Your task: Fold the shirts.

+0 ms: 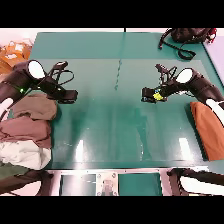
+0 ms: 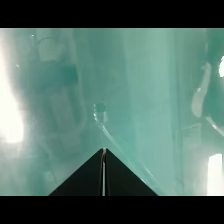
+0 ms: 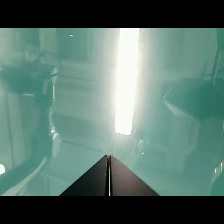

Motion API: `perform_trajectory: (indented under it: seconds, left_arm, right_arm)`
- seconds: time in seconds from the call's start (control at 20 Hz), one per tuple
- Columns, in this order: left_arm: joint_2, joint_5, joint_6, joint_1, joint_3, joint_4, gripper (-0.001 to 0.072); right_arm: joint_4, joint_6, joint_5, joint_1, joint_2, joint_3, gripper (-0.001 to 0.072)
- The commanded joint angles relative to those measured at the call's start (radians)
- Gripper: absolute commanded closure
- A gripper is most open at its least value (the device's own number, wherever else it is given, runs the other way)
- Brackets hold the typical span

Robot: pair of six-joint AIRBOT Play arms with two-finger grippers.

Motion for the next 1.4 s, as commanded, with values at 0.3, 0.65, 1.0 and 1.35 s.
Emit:
perform_trajectory:
  seconds: [0.3, 0.65, 1.0, 1.35]
  left_arm:
    - [0.001, -0.069, -0.103, 0.0, -0.004, 0.5, -0.0013]
    - [-0.003, 0.165, -0.184, 0.161, -0.151, 0.698, -0.0013]
    - [-0.003, 0.244, -0.113, 0.307, -0.315, 0.658, 0.0688]
    - [0.018, 0.026, 0.027, 0.143, 0.073, 0.425, 0.0691]
  right_arm:
    - [0.0, 0.0, 0.0, 0.001, 0.0, 0.0, 0.0696]
    - [0.0, 0.0, 0.0, 0.001, 0.0, 0.0, 0.0696]
    - [0.0, 0.0, 0.0, 0.001, 0.0, 0.0, 0.0696]
    - [0.0, 0.0, 0.0, 0.001, 0.0, 0.0, 0.0696]
